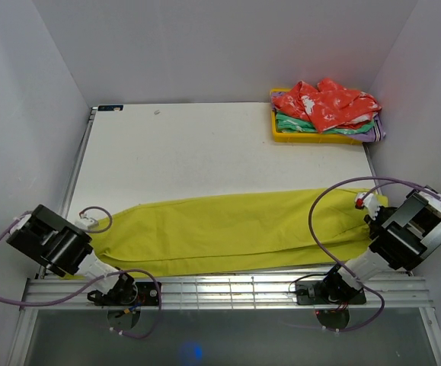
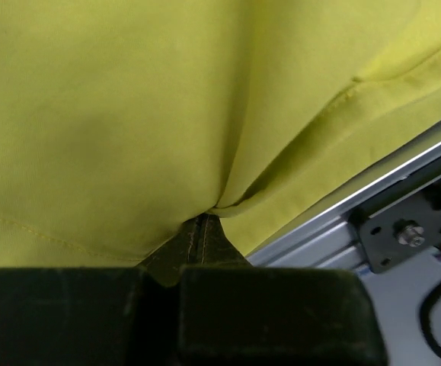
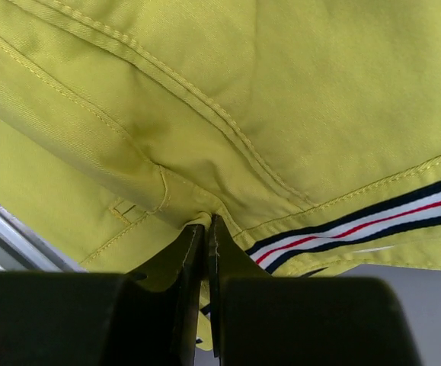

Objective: Fold and stack the trousers
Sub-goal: Fold the trousers

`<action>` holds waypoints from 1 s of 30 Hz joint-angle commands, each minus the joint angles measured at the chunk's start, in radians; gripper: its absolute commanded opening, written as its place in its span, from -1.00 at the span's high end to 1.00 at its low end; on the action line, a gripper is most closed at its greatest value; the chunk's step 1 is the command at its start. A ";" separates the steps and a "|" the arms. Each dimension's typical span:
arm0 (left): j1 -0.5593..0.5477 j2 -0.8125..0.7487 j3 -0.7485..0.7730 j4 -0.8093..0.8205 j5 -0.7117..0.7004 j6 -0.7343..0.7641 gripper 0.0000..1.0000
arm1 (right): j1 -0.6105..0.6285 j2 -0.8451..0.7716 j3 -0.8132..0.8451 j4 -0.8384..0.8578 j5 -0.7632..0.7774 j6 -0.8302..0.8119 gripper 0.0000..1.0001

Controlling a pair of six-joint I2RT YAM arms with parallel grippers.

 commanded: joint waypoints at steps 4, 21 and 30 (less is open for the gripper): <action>-0.221 0.151 0.255 0.389 0.271 -0.337 1.00 | 0.078 0.060 0.136 0.106 -0.047 0.139 0.84; -0.409 0.352 0.574 0.323 0.225 -0.490 1.00 | 0.095 0.083 0.117 0.126 -0.002 0.164 0.85; -0.406 0.291 0.755 0.111 0.314 -0.342 1.00 | 0.095 0.060 0.231 0.007 -0.075 0.159 0.84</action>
